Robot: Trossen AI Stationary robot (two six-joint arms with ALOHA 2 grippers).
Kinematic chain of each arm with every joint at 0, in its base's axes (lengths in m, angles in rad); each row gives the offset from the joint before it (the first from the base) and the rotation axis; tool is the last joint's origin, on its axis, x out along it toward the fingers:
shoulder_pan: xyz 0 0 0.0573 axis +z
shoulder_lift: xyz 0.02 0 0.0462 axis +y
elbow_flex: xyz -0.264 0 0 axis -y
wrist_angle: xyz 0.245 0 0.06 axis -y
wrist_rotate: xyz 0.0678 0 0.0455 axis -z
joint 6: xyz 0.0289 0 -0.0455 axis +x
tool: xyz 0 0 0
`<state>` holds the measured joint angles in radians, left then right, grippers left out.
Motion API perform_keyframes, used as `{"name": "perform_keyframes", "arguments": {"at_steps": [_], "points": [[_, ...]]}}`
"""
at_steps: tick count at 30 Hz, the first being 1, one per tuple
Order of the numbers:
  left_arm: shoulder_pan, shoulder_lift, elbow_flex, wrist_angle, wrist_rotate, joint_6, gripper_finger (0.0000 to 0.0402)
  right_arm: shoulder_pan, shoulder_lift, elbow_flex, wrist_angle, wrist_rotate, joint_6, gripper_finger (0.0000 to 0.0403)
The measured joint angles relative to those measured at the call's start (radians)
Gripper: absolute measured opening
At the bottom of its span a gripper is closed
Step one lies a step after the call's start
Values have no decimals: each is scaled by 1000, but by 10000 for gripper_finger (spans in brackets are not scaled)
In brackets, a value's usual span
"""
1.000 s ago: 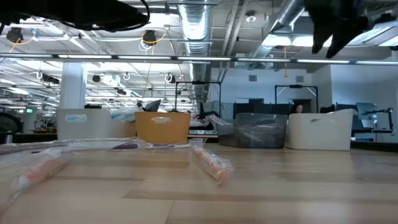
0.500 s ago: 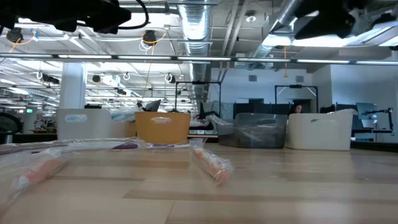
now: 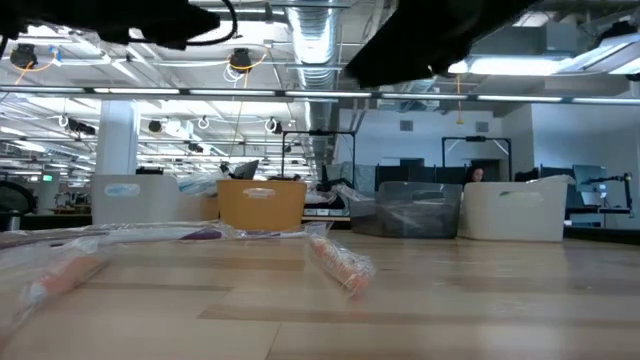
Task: Pick & Place Toothbrushes
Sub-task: Put the violet toothbrush into the gray bin
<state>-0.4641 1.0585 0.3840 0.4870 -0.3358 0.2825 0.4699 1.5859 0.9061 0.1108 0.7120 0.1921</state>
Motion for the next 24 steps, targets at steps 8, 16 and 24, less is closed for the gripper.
{"name": "perform_keyframes", "arguments": {"at_steps": [8, 16, 24], "points": [[-2, -194, 0, -6, -31, -94, 222, -210, 185, 221, -140, -220, -45, 265], [-1, -248, 0, -56, -31, -161, 222, -356, 357, 503, -390, -466, -101, 265], [-1, -251, -1, -115, -31, -168, 222, -413, 535, 722, -596, -509, -189, 265]]}}
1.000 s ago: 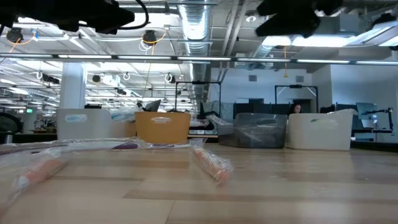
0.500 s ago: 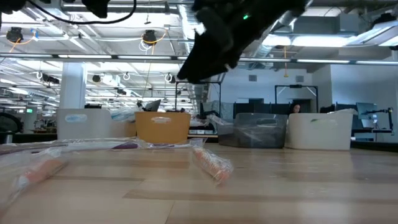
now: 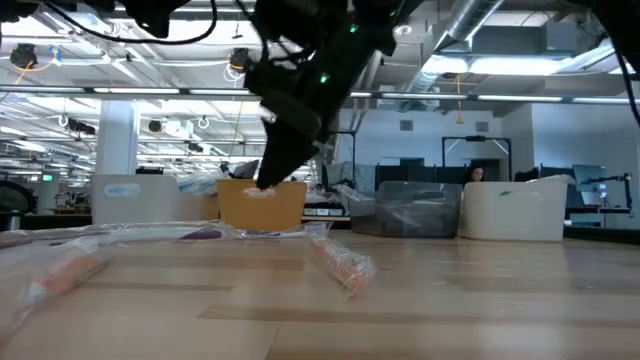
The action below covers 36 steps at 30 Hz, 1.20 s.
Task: Pick & Place Toothbrushes
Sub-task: Put the violet toothbrush into the gray bin
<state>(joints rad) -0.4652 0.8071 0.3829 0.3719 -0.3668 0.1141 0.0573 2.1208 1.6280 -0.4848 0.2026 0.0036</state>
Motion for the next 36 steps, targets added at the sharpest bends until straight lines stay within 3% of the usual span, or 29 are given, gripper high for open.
{"name": "perform_keyframes", "arguments": {"at_steps": [20, 25, 36], "points": [[0, -6, 0, -30, 0, -26, 222, -43, 268, 317, -189, -16, -118, 265], [0, -6, 0, -32, 0, -27, 222, -72, 276, 325, -241, -73, -110, 265], [0, -6, 0, -39, 1, -26, 222, -88, 287, 330, -317, -78, -55, 265]]}}
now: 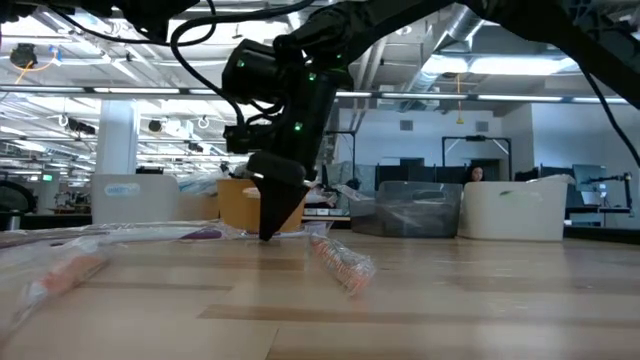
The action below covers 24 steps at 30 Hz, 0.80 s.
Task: Pick & Place Toothbrushes
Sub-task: Put the violet toothbrush into the gray bin
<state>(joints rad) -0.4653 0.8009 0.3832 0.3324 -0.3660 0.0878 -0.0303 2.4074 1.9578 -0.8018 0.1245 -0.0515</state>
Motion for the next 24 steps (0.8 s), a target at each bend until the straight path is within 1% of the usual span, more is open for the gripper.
{"name": "perform_keyframes", "arguments": {"at_steps": [3, 5, 9, 24], "points": [[0, 0, 0, -1, 0, 0, 222, 0, 2, 1, -16, -35, 11, 265], [0, 0, 0, -1, 0, -8, 222, -3, 21, 4, -28, -86, 47, 265], [0, 0, 0, -3, 0, -41, 222, 0, 26, 2, -64, -141, 115, 265], [0, 0, 0, -9, 0, -42, 222, 26, 19, -1, -136, -178, 136, 265]]}}
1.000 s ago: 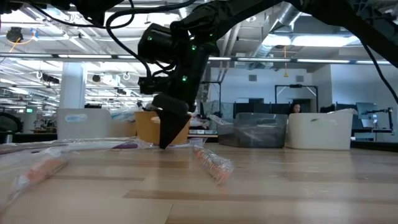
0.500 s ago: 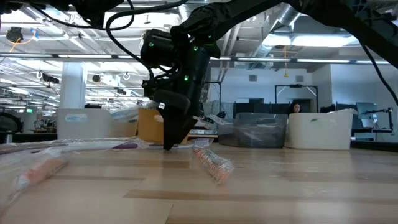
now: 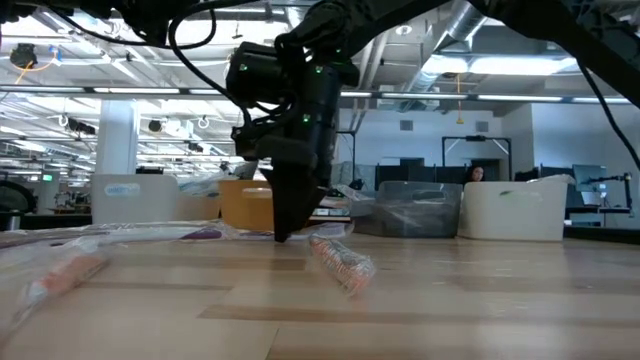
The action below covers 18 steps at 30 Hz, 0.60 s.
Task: Pick & Place Toothbrushes
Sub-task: Put the violet toothbrush into the gray bin
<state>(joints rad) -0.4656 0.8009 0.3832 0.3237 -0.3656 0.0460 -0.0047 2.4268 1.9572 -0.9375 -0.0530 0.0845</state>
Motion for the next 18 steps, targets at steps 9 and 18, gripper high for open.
{"name": "perform_keyframes", "arguments": {"at_steps": [9, 18], "points": [[0, 0, 0, -5, 0, 0, 222, 12, -2, 0, -66, -5, 39, 265], [0, 0, 0, -10, 0, 0, 222, 27, -2, 0, -89, 24, 52, 265]]}}
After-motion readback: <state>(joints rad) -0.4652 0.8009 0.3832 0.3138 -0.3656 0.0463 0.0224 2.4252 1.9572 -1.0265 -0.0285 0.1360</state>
